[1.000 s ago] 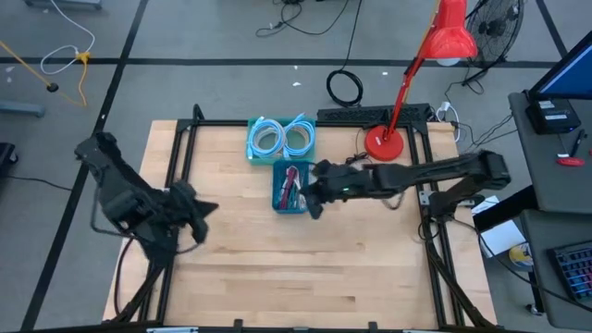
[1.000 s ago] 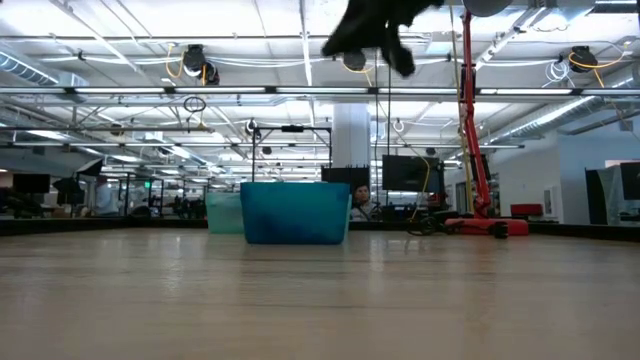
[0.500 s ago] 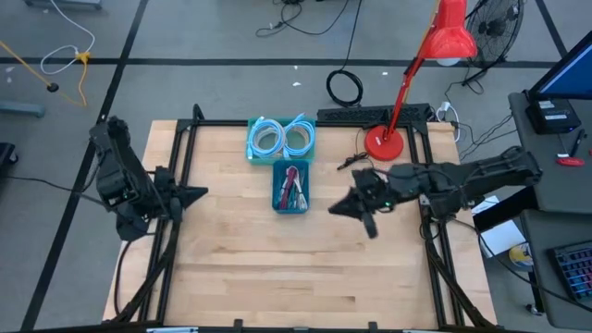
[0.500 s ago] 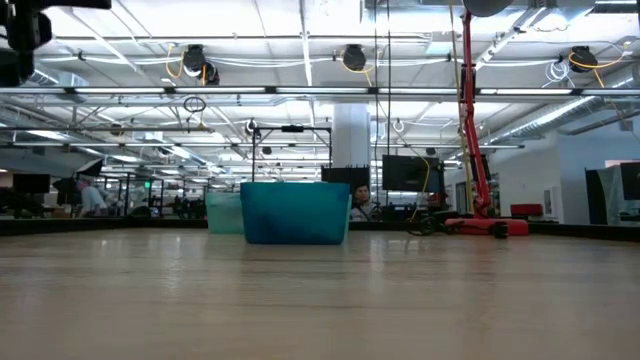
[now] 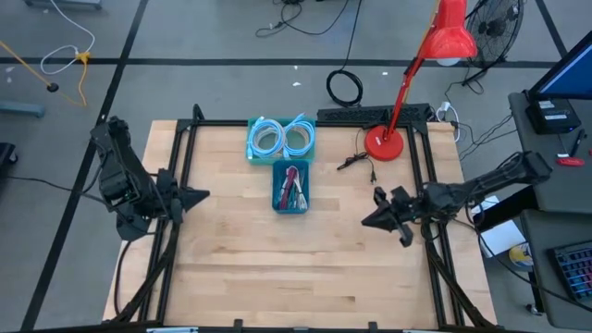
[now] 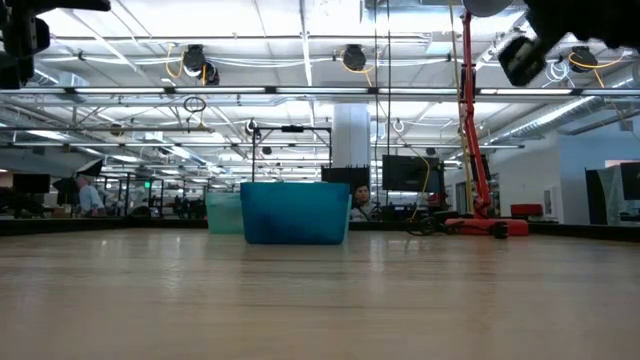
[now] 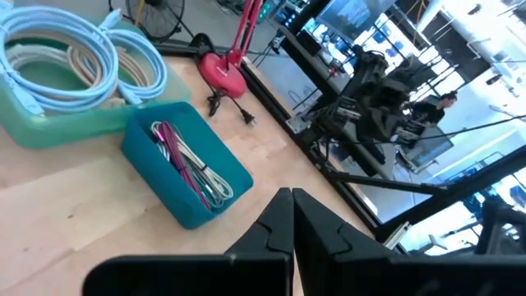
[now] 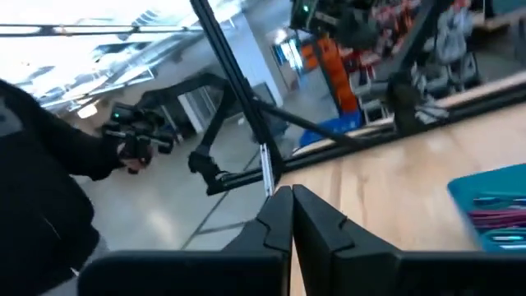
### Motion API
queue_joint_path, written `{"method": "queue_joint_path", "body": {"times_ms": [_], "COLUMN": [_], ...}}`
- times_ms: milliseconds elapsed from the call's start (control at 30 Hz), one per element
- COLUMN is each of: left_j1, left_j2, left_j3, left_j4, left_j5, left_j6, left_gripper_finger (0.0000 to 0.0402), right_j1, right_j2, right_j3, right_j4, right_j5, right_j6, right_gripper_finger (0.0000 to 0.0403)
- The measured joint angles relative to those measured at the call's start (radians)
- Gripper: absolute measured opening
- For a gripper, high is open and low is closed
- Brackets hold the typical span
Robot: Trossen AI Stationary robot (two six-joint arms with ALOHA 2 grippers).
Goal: Pick & Place USB Port
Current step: Return to Home Position
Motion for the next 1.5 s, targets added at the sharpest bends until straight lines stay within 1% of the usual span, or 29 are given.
{"method": "queue_joint_path", "body": {"times_ms": [100,233,267,300,400,433,567,667,767,933,1067,1167,1300,1433,1500], "left_j1": [0.0,0.0,0.0,0.0,0.0,0.0,0.0,0.0,0.0,0.0,0.0,0.0,0.0,0.0,0.0], "left_j2": [0.0,0.0,0.001,0.001,0.001,0.001,0.001,0.001,0.001,0.001,0.001,0.001,0.001,0.001,0.001], "left_j3": [0.0,0.0,0.0,0.0,0.0,0.0,0.0,0.0,0.0,0.0,0.0,0.0,0.0,0.0,0.0], "left_j4": [0.001,0.001,0.001,0.001,0.002,0.002,0.007,0.009,0.009,0.009,0.013,0.016,0.016,0.016,0.016], "left_j5": [0.019,0.026,0.029,0.033,0.052,0.057,0.069,0.072,0.072,0.072,0.072,0.067,0.063,0.063,0.063], "left_j6": [-0.004,-0.022,-0.025,-0.029,-0.037,-0.039,-0.046,-0.061,-0.072,-0.086,-0.089,-0.089,-0.091,-0.091,-0.089], "left_gripper_finger": [0.0,0.0,0.0,0.0,0.0,0.0,0.0,0.0,0.0,0.0,0.0,0.0,0.0,0.0,0.0], "right_j1": [0.0,0.0,0.0,-0.001,-0.01,-0.015,-0.046,-0.09,-0.149,-0.262,-0.329,-0.353,-0.374,-0.387,-0.387], "right_j2": [-0.097,-0.198,-0.221,-0.245,-0.289,-0.302,-0.375,-0.429,-0.487,-0.574,-0.617,-0.633,-0.635,-0.634,-0.63], "right_j3": [-0.128,-0.258,-0.287,-0.3,-0.3,-0.3,-0.301,-0.302,-0.303,-0.304,-0.304,-0.304,-0.304,-0.305,-0.305], "right_j4": [0.054,0.028,0.039,0.013,-0.188,-0.225,-0.32,-0.355,-0.379,-0.469,-0.481,-0.482,-0.485,-0.502,-0.506], "right_j5": [0.044,0.101,0.102,0.105,0.099,0.099,0.099,0.096,0.037,-0.085,-0.156,-0.177,-0.175,-0.073,-0.03], "right_j6": [-0.024,0.059,0.081,0.1,0.126,0.119,0.05,-0.012,-0.05,-0.067,-0.073,-0.093,-0.119,-0.076,-0.084], "right_gripper_finger": [0.0,0.0,0.0,0.0,0.0,0.0,0.0,0.0,0.0,0.0,0.0,0.0,0.0,0.0,0.0]}}
